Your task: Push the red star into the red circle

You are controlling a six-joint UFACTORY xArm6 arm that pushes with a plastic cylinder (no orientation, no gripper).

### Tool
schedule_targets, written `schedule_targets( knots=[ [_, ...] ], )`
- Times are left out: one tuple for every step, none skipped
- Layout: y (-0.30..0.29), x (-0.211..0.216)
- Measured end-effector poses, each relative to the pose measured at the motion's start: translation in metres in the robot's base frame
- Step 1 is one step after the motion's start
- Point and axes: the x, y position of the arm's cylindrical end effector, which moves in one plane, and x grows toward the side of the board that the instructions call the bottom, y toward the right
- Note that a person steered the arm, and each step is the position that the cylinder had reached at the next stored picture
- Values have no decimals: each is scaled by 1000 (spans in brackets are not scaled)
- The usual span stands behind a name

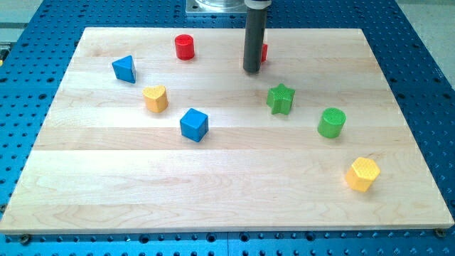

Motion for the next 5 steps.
schedule_targets(
  knots=[
    [0, 17],
    [1, 34],
    [23, 7],
    [25, -19],
    [78, -14]
  ],
)
